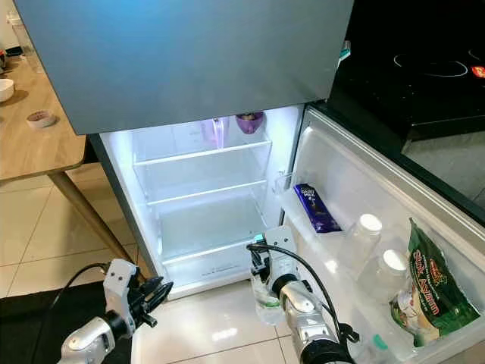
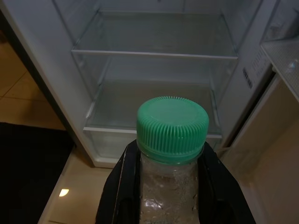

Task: Restocking fridge

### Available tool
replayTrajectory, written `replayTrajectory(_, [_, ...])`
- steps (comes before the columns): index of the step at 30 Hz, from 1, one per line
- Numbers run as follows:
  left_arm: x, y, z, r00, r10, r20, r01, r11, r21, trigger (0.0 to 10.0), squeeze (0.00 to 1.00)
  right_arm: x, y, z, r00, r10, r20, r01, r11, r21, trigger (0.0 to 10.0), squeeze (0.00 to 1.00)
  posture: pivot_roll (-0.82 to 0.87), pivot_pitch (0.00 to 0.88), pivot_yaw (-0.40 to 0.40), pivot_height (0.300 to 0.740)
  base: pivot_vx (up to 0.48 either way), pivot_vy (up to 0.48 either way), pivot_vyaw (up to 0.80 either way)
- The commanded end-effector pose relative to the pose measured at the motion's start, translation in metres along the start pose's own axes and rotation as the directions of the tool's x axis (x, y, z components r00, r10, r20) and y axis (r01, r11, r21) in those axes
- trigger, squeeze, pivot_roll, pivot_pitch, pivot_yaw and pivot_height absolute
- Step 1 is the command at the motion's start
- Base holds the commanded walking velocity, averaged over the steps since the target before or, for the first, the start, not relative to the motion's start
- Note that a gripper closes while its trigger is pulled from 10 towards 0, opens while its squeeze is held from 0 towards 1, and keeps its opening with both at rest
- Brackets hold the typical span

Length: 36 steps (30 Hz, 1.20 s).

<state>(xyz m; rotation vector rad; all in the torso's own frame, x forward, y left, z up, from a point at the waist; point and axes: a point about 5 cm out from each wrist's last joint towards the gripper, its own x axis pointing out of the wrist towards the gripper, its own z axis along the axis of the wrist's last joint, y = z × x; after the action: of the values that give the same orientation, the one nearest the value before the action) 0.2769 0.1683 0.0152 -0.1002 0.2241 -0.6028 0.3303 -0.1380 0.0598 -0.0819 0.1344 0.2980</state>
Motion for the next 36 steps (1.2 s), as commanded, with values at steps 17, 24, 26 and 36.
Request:
replayTrajectory(17, [0.005, -0.006, 0.003, 1.0, -0.028, 0.009, 0.028, 0.998, 0.048, 10.0, 0.0, 0.005, 0.002, 0.018, 0.995, 0.025, 0.101, -0.025, 1.0, 0.002, 10.0, 0.0, -0.06, 0.084, 0.046, 0.664, 0.0, 0.0, 0.0])
replayTrajectory(24, [0.006, -0.008, 0.003, 0.999, -0.032, 0.01, 0.032, 0.998, 0.052, 10.0, 0.0, 0.01, 0.005, 0.023, 0.995, 0.042, 0.096, -0.041, 0.999, -0.013, 10.0, 0.0, -0.07, 0.081, 0.046, 0.649, 0.0, 0.0, 0.0])
replayTrajectory(26, [0.007, -0.01, 0.002, 0.999, -0.036, 0.009, 0.036, 0.998, 0.052, 10.0, 0.0, 0.011, 0.006, 0.025, 0.994, 0.046, 0.104, -0.045, 0.999, -0.016, 10.0, 0.0, -0.07, 0.081, 0.046, 0.639, 0.0, 0.0, 0.0])
replayTrajectory(36, [0.011, -0.014, 0.002, 0.998, -0.056, 0.008, 0.055, 0.997, 0.062, 10.0, 0.0, 0.011, 0.008, 0.036, 0.982, 0.074, 0.175, -0.07, 0.997, -0.027, 10.0, 0.0, -0.08, 0.076, 0.046, 0.595, 0.0, 0.0, 0.0])
